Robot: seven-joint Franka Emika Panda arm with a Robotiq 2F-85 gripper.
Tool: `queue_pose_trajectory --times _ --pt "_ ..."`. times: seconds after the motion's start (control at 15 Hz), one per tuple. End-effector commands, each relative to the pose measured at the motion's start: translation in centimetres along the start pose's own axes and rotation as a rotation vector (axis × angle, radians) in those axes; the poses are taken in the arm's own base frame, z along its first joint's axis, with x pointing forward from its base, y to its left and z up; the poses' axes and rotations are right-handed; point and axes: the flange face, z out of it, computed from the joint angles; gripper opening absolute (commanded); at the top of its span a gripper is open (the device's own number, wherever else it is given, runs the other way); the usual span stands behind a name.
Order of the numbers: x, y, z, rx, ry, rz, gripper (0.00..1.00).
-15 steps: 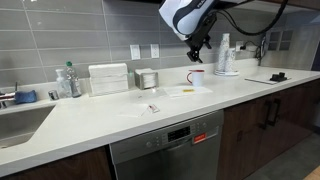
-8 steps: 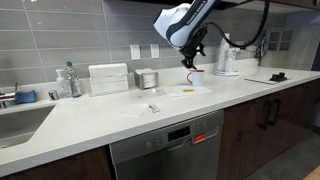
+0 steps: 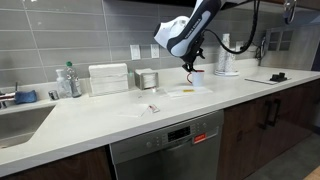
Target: Take the orange thing off of the cup
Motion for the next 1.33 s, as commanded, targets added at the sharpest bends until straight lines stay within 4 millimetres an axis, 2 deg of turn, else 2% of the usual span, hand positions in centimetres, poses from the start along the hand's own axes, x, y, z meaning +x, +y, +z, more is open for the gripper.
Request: queue_pose_trajectory --times 0.0,0.6,0.93,1.0,1.13,1.27 --pt "2.0 -0.8 1.4 -0.073 0.031 -0.019 1.0" --pt "4.3 -3.9 4.7 -0.138 0.153 -0.108 1.0" --pt "5.1 -4.7 6.2 -0.202 0.209 -0.158 1.0" --pt "5.1 -4.8 6.4 -0.211 0.214 -0.164 0.97" --pt "5.3 -5.2 6.8 -0.229 0.219 -0.176 0.78" --pt "5.5 -5.4 7.3 -0.255 0.223 -0.184 0.66"
